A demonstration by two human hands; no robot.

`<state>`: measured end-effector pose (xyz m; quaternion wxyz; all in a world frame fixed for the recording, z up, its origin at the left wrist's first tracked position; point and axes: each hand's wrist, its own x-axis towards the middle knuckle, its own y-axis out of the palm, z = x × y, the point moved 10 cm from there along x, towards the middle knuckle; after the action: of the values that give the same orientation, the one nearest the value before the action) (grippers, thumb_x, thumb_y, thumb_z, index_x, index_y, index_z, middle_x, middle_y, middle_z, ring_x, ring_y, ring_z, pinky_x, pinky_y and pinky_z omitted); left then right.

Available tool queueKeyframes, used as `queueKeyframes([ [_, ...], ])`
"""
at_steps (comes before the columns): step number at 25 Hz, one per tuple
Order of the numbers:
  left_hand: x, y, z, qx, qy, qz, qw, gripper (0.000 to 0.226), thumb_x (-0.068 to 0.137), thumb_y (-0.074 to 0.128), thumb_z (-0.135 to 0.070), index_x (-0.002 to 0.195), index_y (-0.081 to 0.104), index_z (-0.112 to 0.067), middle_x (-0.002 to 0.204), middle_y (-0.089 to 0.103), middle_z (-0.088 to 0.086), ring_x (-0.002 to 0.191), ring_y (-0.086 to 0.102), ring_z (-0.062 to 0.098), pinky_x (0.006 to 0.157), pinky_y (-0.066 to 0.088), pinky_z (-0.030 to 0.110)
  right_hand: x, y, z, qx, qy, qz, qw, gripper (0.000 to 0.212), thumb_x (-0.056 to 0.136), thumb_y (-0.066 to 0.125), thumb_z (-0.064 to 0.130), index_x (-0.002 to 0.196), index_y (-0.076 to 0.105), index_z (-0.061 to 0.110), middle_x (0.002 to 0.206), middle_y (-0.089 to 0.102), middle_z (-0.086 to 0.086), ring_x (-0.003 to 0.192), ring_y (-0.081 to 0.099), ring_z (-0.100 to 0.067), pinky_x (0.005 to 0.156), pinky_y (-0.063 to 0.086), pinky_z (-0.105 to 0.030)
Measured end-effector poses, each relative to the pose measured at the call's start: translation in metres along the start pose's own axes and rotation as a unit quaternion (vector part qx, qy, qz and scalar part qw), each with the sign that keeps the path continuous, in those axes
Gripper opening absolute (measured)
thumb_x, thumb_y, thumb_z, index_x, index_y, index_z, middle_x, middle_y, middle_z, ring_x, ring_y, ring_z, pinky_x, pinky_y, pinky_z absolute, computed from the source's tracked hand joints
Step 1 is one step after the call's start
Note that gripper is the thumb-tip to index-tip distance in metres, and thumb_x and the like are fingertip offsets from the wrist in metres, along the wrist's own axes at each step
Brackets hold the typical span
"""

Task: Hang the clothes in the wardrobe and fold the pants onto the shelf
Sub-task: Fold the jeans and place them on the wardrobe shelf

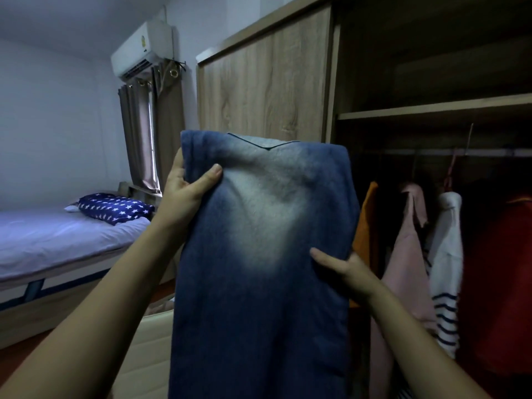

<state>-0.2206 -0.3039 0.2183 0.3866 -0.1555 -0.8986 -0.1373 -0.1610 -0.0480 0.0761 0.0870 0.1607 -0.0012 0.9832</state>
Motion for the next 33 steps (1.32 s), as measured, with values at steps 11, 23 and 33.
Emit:
queueKeyframes([
  [11, -0.003, -0.034, -0.012, 0.106, 0.04, -0.012, 0.994, 0.023, 0.097, 0.047, -0.015, 0.103, 0.048, -0.037, 0.091, 0.066, -0.03, 0.09, 0.061, -0.009, 0.078, 0.048, 0.012, 0.006, 0.031, 0.014, 0.088, -0.001, 0.03, 0.996, 0.073, 0.043, 0.089, 0.044, 0.106, 0.07, 0.012, 0.105, 0.072, -0.004, 0.096, 0.069, -0.019, 0.077, 0.057, -0.026],
  [23, -0.014, -0.04, 0.076, -0.246, -0.316, 0.032, 0.916, 0.044, 0.091, 0.043, -0.054, 0.111, 0.059, -0.018, 0.081, 0.069, -0.001, 0.066, 0.063, 0.01, 0.056, 0.049, 0.023, 0.03, 0.043, 0.034, 0.214, 0.132, 0.039, 0.967, 0.036, 0.09, 0.052, 0.032, 0.114, 0.061, 0.008, 0.099, 0.072, -0.012, 0.087, 0.071, -0.027, 0.075, 0.052, -0.038],
  [33, -0.05, -0.03, 0.082, -0.131, -0.253, 0.128, 0.95, 0.102, 0.041, 0.076, 0.001, 0.131, 0.047, -0.039, 0.132, 0.049, 0.009, 0.103, 0.06, 0.029, 0.072, 0.055, 0.037, 0.008, 0.024, 0.034, 0.163, 0.033, 0.098, 0.981, 0.056, 0.05, 0.074, 0.001, 0.104, 0.061, 0.009, 0.096, 0.07, -0.012, 0.092, 0.068, -0.028, 0.068, 0.058, -0.038],
])
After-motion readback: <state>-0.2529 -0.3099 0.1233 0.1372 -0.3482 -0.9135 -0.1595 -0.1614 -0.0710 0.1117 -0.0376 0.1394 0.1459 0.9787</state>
